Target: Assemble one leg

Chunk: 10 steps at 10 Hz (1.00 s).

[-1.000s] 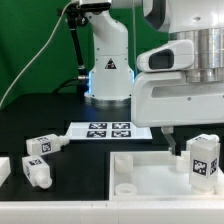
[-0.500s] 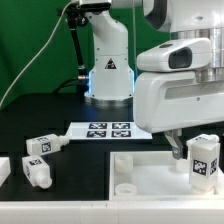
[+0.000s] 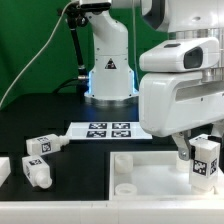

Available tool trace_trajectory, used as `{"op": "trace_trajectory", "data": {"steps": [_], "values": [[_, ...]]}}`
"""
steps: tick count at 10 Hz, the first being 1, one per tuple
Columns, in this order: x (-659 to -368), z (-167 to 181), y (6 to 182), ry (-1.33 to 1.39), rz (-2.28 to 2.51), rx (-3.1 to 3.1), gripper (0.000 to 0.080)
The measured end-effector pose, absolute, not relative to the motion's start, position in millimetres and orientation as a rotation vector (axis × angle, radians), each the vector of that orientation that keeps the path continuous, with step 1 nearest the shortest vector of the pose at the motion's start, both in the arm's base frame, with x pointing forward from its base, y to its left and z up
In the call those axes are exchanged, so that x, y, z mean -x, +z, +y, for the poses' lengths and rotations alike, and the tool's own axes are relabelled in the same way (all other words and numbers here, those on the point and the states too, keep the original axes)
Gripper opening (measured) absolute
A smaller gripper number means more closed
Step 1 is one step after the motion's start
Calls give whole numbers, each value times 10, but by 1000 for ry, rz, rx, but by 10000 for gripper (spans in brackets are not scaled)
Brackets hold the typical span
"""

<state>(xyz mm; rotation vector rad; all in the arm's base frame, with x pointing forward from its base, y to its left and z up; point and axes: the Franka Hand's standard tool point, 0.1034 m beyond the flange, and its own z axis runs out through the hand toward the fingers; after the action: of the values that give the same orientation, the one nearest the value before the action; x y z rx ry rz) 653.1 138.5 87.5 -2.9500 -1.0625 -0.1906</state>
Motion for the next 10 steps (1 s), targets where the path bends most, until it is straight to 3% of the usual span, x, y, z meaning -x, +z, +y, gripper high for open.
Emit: {"op": "trace_trajectory", "data": {"steps": [1, 2, 5, 10], "values": [[-6530, 1386, 874, -191, -1052, 2953, 404], [-6531, 1388, 875, -191, -1025, 2960, 285], [-6530, 1392, 874, -191, -890, 2995, 285], [-6555, 1440, 865, -242, 48, 3082, 285]]}}
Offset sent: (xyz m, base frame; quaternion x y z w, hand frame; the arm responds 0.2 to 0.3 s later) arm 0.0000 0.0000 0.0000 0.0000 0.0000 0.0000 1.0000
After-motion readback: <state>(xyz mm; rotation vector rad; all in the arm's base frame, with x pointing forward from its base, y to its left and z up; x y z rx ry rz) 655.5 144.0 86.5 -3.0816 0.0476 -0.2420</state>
